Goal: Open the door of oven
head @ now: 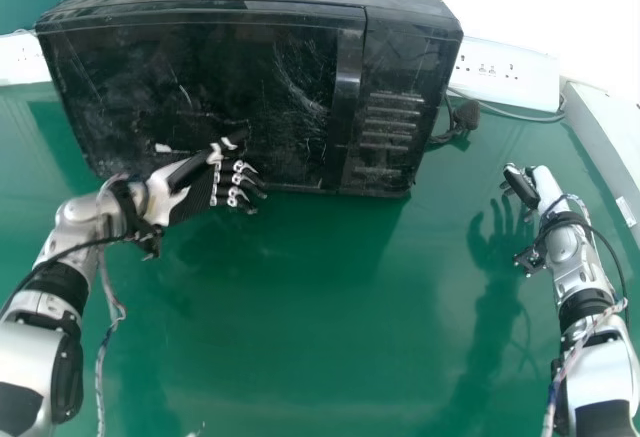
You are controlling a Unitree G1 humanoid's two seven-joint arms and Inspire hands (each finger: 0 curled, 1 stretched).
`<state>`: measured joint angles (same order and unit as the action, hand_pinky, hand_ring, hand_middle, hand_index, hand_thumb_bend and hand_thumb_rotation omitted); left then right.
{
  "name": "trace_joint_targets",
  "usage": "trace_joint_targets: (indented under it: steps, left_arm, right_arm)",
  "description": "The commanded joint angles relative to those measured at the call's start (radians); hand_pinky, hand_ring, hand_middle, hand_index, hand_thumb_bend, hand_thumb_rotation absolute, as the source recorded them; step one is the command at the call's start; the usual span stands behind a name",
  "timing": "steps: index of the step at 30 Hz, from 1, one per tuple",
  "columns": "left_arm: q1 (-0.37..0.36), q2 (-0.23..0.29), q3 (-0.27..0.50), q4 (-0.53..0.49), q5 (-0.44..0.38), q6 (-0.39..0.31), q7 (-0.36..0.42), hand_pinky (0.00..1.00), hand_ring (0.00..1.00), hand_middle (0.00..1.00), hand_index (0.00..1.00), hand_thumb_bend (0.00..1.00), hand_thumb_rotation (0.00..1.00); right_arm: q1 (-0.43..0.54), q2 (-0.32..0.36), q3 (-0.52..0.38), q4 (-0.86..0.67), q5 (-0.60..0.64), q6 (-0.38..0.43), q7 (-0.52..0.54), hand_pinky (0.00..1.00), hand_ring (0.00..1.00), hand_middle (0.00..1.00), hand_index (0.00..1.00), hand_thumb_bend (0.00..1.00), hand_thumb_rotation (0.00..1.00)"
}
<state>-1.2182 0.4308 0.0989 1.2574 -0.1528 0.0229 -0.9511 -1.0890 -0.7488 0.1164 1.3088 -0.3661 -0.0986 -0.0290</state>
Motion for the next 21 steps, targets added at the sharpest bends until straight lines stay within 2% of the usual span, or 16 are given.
trace_joint_targets:
  steps: [1,11,16,21]
  left_arm:
    - [0.057,0.001,0.023,0.034,0.007,0.058,0.051,0.22,0.35,0.52,0.67,0.93,0.46]
    - [0.075,-0.014,0.099,0.023,-0.037,0.036,0.066,0.27,0.37,0.52,0.66,0.94,0.65]
    - [0.078,-0.018,0.125,0.023,-0.054,0.037,0.05,0.31,0.41,0.56,0.67,0.99,0.7]
    - [0.083,-0.019,0.135,0.021,-0.057,0.018,0.04,0.36,0.49,0.62,0.69,1.0,0.75]
  right_arm:
    - [0.039,0.025,0.007,0.026,-0.006,0.019,0.03,0.42,0.47,0.55,0.49,0.51,0.15]
    - [0.04,0.025,0.007,0.025,-0.005,0.017,0.03,0.44,0.48,0.56,0.49,0.51,0.15]
    - [0.041,0.025,0.005,0.025,-0.003,0.016,0.03,0.43,0.47,0.55,0.49,0.51,0.15]
    - [0.039,0.025,0.007,0.025,-0.004,0.016,0.032,0.43,0.48,0.56,0.49,0.51,0.14]
